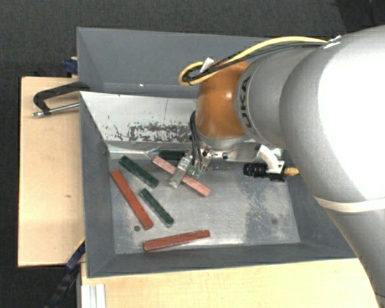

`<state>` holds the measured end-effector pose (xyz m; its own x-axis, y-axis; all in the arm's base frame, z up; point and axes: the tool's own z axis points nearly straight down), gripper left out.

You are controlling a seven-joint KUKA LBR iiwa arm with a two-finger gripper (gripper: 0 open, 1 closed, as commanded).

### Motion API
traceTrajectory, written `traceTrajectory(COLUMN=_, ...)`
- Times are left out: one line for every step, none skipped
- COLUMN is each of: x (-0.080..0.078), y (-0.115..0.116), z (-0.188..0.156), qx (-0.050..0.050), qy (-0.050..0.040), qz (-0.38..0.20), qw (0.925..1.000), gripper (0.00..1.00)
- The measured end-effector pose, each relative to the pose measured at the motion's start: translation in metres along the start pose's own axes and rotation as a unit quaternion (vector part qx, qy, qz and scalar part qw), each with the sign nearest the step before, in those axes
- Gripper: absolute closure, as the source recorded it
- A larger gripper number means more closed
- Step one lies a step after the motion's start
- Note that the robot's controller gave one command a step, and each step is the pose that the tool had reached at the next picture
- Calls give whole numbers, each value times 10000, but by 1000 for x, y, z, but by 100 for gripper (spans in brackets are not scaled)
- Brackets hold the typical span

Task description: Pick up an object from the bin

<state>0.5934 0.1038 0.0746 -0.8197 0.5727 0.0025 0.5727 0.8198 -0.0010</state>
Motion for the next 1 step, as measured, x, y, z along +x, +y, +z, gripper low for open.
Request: traceTrajectory(x=1, y=-1, z=-21, qx=13, qy=15, qz=-2, qw=10000, gripper=100)
